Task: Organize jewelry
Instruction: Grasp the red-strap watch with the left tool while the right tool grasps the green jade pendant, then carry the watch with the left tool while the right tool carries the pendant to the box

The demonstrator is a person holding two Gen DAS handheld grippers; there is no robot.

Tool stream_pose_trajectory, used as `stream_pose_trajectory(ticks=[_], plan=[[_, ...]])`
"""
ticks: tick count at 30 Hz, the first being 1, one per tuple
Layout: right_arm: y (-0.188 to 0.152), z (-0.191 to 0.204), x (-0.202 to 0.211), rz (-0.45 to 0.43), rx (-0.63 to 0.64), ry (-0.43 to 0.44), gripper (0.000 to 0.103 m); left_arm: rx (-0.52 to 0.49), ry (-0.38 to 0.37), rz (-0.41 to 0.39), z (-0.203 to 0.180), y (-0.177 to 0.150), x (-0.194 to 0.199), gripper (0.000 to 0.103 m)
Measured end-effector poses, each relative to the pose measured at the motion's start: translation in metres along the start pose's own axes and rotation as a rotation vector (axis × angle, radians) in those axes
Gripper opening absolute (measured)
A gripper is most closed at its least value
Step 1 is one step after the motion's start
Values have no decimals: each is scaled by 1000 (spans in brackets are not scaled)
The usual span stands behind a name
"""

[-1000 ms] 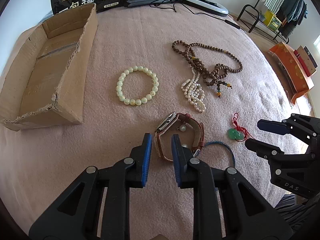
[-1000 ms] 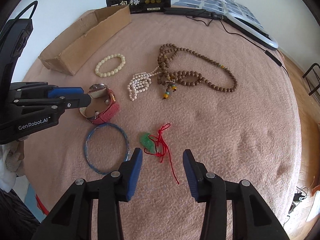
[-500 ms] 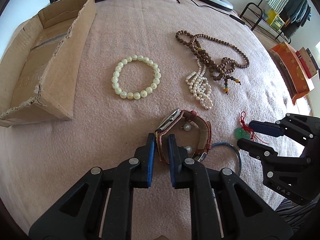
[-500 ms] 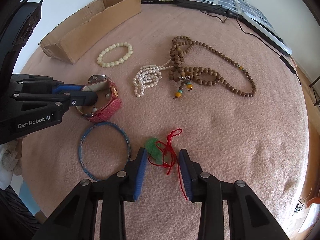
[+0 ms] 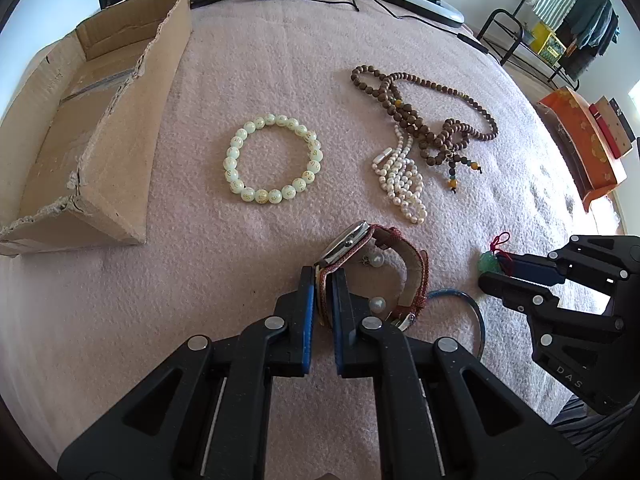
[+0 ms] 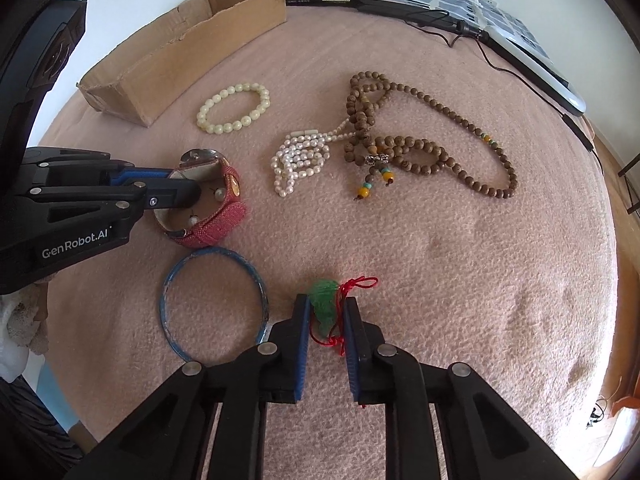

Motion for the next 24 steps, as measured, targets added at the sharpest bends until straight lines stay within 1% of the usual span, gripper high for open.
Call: stream_pose_trajectory(ticks=[5,9,12,18,22,24], plan=[[2,-12,16,-41,-32,-18,14,8,-5,-11,1,-1,8,6],[3,-23,31,-75,-65,-29,14,-8,-1,-42,0,0,20,6],[5,-26,40,-95,-77,-37,14,-14,-13,-66,-5,1,31,6],[12,-24,61,-144,-88,-49,14,-21,-31,-127,-8,11,60,6],[25,-21,75,-183,-99,-42,14,-3,-35,-168,0,23,81,6],[33,-17,81,-199,-99,-38,14,7,-26,-191,8,29,90,6]])
Point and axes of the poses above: each gripper's, at about its wrist camera, not at the fingertips, and x roughly against the way its jaws point, z to its left, y to its top, the point moved 8 cm from there along -x, roughly the way its jaws point
